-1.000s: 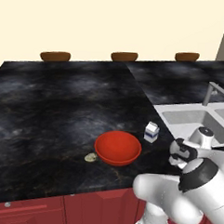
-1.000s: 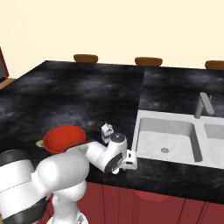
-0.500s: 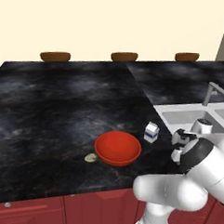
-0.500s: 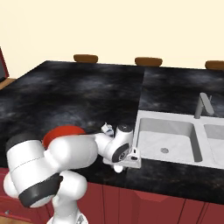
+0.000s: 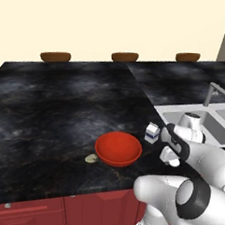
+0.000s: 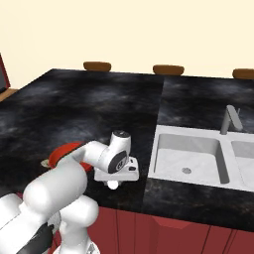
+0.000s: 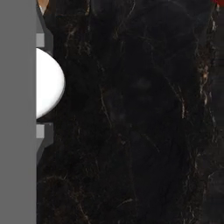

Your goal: Gather the eggs and milk located in the vicinity of the sink area and place them right next to the bowl.

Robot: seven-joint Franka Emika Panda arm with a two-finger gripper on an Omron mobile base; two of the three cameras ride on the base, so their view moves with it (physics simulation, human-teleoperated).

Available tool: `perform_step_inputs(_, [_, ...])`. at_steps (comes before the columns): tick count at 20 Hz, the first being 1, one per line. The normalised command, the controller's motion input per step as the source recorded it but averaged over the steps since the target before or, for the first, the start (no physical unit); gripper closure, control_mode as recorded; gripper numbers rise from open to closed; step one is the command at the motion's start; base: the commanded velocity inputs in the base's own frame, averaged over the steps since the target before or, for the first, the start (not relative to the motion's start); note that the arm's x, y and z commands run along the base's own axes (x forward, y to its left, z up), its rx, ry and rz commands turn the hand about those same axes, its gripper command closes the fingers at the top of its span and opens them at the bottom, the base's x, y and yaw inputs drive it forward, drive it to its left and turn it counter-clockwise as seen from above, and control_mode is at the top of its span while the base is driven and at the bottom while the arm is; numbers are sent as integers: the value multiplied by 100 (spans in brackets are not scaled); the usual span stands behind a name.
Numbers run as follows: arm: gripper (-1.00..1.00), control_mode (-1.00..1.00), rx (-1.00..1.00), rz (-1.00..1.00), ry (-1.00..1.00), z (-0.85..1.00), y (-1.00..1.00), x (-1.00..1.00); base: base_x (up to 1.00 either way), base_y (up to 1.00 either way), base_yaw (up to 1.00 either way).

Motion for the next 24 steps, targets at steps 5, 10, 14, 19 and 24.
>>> perform_step_inputs(5, [100,-100,0,13,0,44,72,-1,0,0,0])
perform_step_inputs(10, [100,-100,0,8,0,20,88,0,0,0,0])
perform_step_inputs(14, [100,-100,0,0,-2,-3,27,4,0,0,0])
perform_step_inputs(19, [100,-100,0,0,-3,-14,0,18,0,0,0])
perform_step_inputs(24, [100,-100,0,0,0,-37,0,16,0,0,0])
